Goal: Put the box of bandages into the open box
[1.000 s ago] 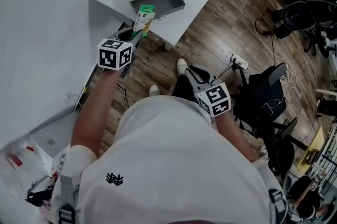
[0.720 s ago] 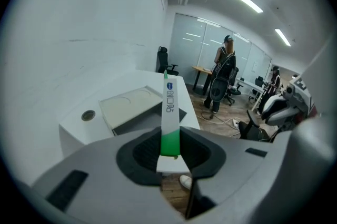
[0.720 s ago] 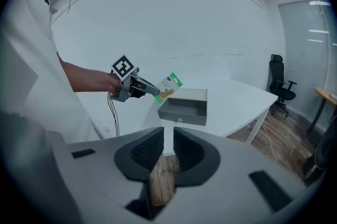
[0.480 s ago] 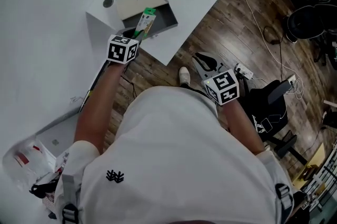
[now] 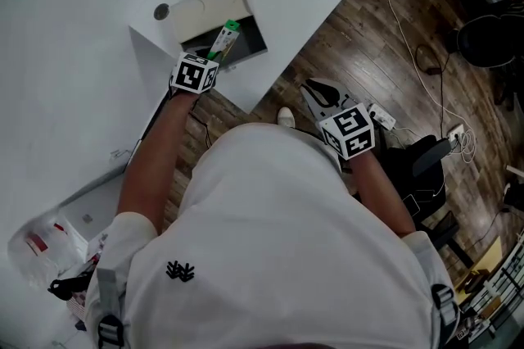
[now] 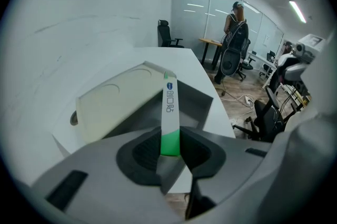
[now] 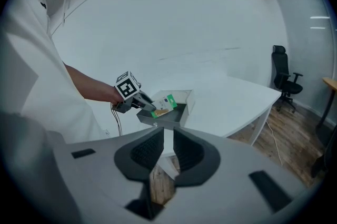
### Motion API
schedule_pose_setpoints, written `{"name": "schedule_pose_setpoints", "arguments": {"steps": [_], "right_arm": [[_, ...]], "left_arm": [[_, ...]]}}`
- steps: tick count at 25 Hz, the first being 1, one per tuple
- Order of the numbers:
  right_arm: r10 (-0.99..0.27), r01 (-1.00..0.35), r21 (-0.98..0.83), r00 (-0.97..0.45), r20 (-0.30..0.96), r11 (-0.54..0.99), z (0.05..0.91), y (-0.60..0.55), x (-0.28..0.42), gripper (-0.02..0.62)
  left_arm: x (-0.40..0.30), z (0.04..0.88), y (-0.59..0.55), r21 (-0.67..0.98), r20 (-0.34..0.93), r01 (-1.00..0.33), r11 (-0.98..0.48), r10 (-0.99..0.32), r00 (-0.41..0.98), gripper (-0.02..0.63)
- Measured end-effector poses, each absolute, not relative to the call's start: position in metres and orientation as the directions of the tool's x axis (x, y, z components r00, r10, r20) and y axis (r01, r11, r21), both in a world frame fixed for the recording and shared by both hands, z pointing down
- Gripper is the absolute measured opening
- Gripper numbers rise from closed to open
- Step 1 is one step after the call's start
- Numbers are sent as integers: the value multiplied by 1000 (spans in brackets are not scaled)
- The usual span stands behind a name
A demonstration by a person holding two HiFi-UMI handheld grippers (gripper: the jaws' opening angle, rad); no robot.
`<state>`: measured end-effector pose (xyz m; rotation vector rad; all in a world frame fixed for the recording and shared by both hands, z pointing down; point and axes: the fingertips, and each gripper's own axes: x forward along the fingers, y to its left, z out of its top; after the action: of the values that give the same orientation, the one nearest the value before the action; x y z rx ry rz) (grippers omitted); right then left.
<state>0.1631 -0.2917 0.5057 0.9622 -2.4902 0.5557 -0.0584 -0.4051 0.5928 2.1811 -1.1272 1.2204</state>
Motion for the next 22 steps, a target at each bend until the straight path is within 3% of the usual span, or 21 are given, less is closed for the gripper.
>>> {"name": "schedule_pose_setpoints", "arguments": {"steps": [18, 22], "right_arm": [[-502, -680, -247, -696, 514, 690, 516, -310, 181, 57], [-499, -678, -247, -697, 516, 692, 517, -309, 183, 58]], "left_arm": [[-44, 614, -415, -148, 877, -754, -640, -437, 198, 100], [-46, 616, -416, -154, 875, -756, -636, -443, 195, 135]]}}
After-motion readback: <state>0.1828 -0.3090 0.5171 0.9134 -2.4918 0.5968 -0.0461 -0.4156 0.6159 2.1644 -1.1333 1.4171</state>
